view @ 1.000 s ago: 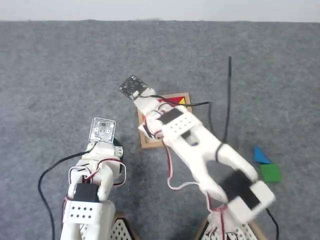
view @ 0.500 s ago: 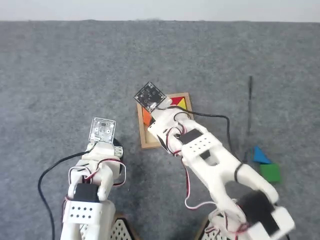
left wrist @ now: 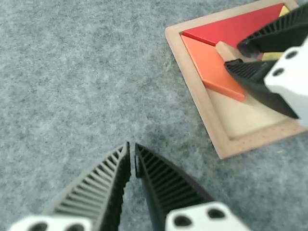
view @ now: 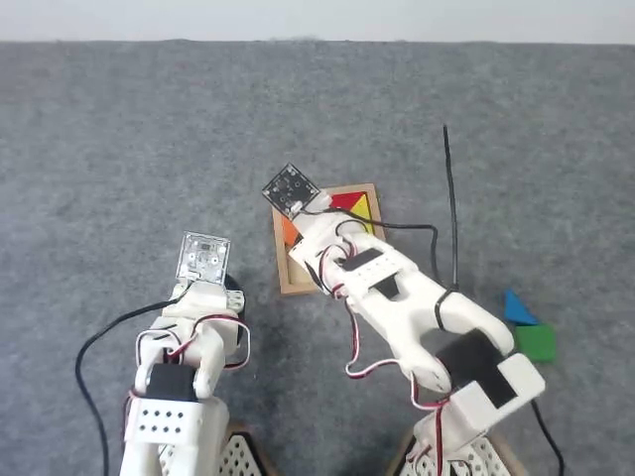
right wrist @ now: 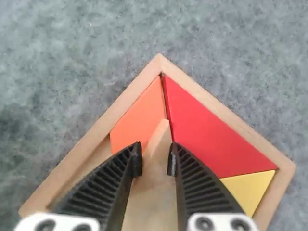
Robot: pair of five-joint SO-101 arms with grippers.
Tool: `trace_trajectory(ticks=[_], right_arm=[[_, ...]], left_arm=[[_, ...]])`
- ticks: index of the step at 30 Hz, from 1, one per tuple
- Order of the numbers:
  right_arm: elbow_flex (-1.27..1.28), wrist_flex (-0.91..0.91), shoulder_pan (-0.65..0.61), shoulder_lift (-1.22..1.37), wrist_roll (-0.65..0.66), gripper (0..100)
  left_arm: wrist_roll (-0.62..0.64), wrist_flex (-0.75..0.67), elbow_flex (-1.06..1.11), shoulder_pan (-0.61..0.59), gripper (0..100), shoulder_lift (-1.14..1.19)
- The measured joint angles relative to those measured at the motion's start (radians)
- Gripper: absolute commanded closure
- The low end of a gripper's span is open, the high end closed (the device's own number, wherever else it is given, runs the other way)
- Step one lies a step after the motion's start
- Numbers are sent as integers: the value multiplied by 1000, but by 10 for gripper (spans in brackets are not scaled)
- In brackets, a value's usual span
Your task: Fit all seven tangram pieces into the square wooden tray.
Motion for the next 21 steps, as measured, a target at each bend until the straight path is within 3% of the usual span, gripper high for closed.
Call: trace_trajectory(ticks=[11, 21], right_arm=[[-17, 6, 0, 11, 2, 950], [-17, 137, 15, -58, 2, 927]], left_arm=[[0, 0, 0, 0, 985, 0], [0, 0, 0, 0, 985, 0]])
